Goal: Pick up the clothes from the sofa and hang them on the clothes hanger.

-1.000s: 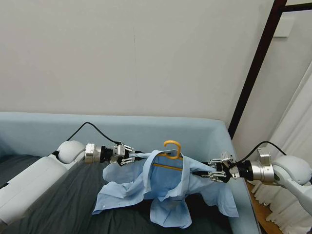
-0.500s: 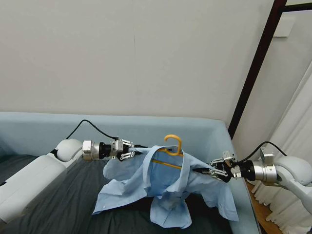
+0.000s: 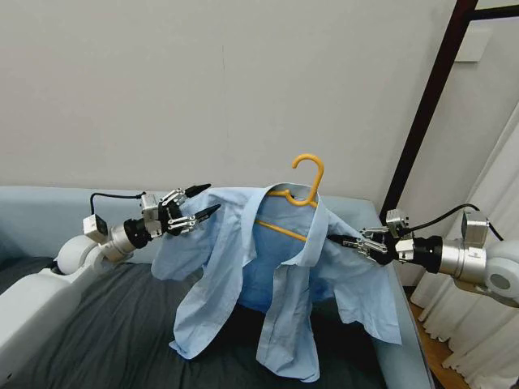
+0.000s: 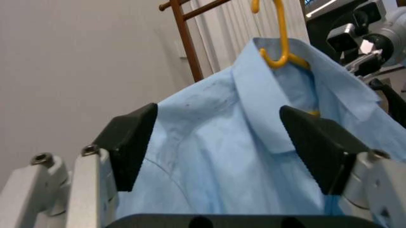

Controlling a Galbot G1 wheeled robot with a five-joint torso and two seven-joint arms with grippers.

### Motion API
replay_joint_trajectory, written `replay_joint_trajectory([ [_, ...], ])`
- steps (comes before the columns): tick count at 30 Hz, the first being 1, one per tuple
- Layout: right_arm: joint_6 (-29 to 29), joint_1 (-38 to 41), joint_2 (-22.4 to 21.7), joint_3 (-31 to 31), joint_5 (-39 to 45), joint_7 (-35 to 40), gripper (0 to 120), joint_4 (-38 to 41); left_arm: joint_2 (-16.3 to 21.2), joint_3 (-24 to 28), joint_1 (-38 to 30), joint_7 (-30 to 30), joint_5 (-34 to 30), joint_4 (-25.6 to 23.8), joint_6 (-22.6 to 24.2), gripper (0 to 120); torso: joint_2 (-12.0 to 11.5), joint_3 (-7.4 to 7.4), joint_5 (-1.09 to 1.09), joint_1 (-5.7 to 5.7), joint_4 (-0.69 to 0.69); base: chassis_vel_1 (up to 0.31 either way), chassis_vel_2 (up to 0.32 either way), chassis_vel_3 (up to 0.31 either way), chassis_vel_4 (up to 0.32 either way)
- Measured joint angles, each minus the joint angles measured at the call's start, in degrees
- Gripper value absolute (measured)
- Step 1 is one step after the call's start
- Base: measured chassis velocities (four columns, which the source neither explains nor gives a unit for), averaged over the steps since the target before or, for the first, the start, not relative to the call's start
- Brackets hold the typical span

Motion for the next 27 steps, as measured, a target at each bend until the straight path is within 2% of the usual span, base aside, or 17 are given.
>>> replay_joint_trajectory([
  [1,0.0,0.0,0.0,0.0,0.0,0.0,6,0.0,0.0,0.0,0.0,0.0,0.0,0.0,0.0,81,0.0,0.0,0.0,0.0,0.0,0.0,0.0,0.0,0.0],
  [5,-3.57,0.77,-3.44,0.7,8.09,12.83,6,4.06,-3.0,-3.02,5.24,-1.33,2.41,-1.58,-2.09,98,0.0,0.0,0.0,0.0,-0.01,0.0,0.0,0.0,0.0],
  [6,-3.57,0.77,-3.44,0.7,8.09,12.83,6,4.06,-3.0,-3.02,5.24,-1.33,2.41,-1.58,-2.09,98,0.0,0.0,0.0,0.0,-0.01,0.0,0.0,0.0,0.0],
  [8,-4.59,0.87,-3.94,0.94,12.67,19.53,6,6.14,-4.97,-3.58,6.82,-3.22,4.37,-1.99,-2.74,100,0.0,0.0,0.0,0.0,-0.02,0.0,0.0,0.0,0.0],
  [12,-5.59,1.09,-3.34,1.68,19.71,28.19,5,8.48,-8.19,-3.75,11.47,-10.08,8.14,-4.52,-3.75,100,0.0,0.0,0.03,0.01,-0.01,0.0,0.0,0.0,0.0],
  [13,-5.59,1.09,-3.34,1.68,19.71,28.19,5,8.48,-8.19,-3.75,11.47,-10.08,8.14,-4.52,-3.75,100,0.0,0.0,0.03,0.01,-0.01,0.0,0.0,0.0,0.0],
  [18,-11.81,1.85,-2.59,6.35,29.69,40.8,1,11.42,-10.93,-0.82,16.74,-20.72,14.57,-8.91,-3.01,100,-0.01,0.0,0.03,0.0,0.02,0.0,0.0,0.0,0.0],
  [19,-11.81,1.85,-2.59,6.35,29.69,40.8,1,11.42,-10.93,-0.82,16.74,-20.72,14.57,-8.91,-3.01,100,-0.01,0.0,0.03,0.0,0.02,0.0,0.0,0.0,0.0],
  [23,-17.86,2.1,-3.22,12.04,35.79,50.86,1,14.44,-13.62,2.16,17.62,-24.93,17.28,-10.06,-0.82,100,-0.01,0.0,0.03,0.0,-0.02,0.0,0.0,0.0,0.0],
  [27,-21.91,2.65,-4.81,14.76,39.05,52.62,1,16.35,-16.46,5.48,15.88,-24.08,15.93,-7.75,-0.31,100,-0.01,0.0,0.02,0.0,-0.02,0.0,0.0,0.0,0.0],
])
